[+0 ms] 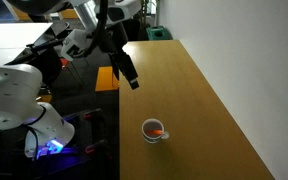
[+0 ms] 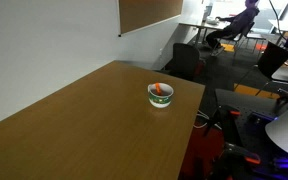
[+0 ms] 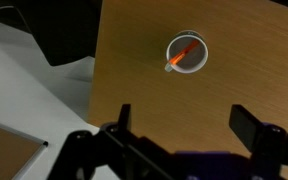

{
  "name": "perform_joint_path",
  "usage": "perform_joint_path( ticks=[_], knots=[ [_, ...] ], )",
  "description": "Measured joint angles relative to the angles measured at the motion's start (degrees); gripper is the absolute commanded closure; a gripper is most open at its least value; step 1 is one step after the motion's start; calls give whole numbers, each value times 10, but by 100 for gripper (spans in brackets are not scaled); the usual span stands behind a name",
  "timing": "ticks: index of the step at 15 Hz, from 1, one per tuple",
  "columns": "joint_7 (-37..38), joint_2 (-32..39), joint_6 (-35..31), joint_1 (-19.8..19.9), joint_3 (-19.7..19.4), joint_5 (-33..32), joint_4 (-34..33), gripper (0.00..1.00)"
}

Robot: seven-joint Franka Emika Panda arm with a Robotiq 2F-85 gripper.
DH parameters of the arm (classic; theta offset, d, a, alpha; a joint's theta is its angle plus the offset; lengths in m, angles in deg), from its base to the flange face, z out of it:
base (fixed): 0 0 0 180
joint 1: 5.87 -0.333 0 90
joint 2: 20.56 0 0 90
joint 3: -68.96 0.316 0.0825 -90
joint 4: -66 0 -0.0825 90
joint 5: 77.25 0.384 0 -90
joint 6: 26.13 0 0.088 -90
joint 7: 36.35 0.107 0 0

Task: Remove the highlighter from the cup then move the cup backwards and move the highlighter to the right

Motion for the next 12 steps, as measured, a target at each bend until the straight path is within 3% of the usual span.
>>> perform_joint_path(
  ticks=[9, 12],
  knots=[
    [2, 0, 0, -1, 0, 1, 0, 0],
    [39, 1, -17, -4, 6, 13, 6, 0]
  ],
)
